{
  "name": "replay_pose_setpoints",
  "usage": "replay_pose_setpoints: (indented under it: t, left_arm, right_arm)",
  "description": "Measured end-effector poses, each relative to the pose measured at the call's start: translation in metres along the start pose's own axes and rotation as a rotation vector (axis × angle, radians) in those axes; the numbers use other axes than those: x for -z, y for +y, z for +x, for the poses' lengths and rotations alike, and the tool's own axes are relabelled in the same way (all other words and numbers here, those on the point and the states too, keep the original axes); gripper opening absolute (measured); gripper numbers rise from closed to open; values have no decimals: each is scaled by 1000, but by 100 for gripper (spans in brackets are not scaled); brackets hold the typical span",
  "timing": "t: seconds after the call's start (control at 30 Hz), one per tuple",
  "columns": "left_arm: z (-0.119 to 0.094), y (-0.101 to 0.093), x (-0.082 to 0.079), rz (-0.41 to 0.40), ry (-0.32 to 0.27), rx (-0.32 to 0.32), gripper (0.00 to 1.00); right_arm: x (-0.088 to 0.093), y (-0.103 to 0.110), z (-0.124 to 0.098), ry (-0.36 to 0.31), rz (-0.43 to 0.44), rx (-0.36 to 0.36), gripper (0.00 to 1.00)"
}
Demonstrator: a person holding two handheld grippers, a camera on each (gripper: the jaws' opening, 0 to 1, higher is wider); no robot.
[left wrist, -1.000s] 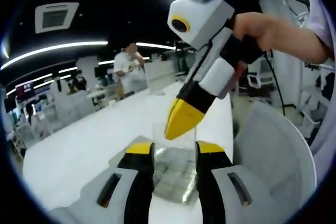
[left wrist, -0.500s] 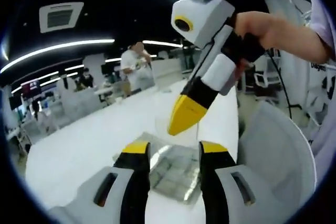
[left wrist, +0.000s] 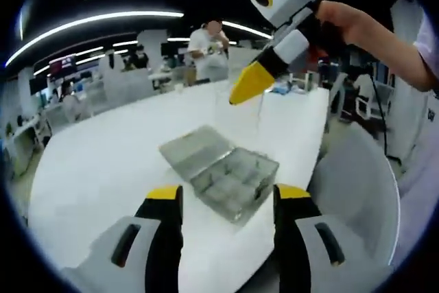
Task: Insert the divider into the dual guide fixture by aligning both edges with the guide slots and pushing it downward to the bottom, including one-sided entry, uneven engagement, binding, and posture correction.
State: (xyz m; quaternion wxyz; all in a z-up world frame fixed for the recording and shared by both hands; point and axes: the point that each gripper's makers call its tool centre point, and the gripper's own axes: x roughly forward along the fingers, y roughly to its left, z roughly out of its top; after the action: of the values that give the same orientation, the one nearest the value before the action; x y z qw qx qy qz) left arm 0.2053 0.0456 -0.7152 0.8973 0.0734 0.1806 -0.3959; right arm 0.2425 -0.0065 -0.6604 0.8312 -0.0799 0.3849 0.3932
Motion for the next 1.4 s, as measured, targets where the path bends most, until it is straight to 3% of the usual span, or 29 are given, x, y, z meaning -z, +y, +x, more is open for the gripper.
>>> replay_pose_setpoints:
  t: [0.37, 0.63, 0.73, 1.03, 1.17, 1.4]
  left_arm:
    - [-17, -12, 10, -65, 6, -71, 55]
    - [-23, -19, 22, -88, 28, -120, 54]
    - [-24, -18, 21, -88, 31, -141, 54]
    - [-27, -12, 23, -115, 25, -198, 54]
    - [-27, -7, 25, -131, 19, -219, 54]
    - [-27, -1, 26, -146, 8, -245, 54]
  right_arm:
    - [-11, -2, -8, 13, -143, -39, 0]
    - [-19, -2, -18, 31, -341, -73, 0]
    - [-18, -4, -20, 57, -442, -89, 0]
    - [-17, -9, -25, 99, -627, -137, 0]
    - [-14, -9, -25, 113, -681, -159, 0]
    - [-12, -9, -12, 137, -691, -210, 0]
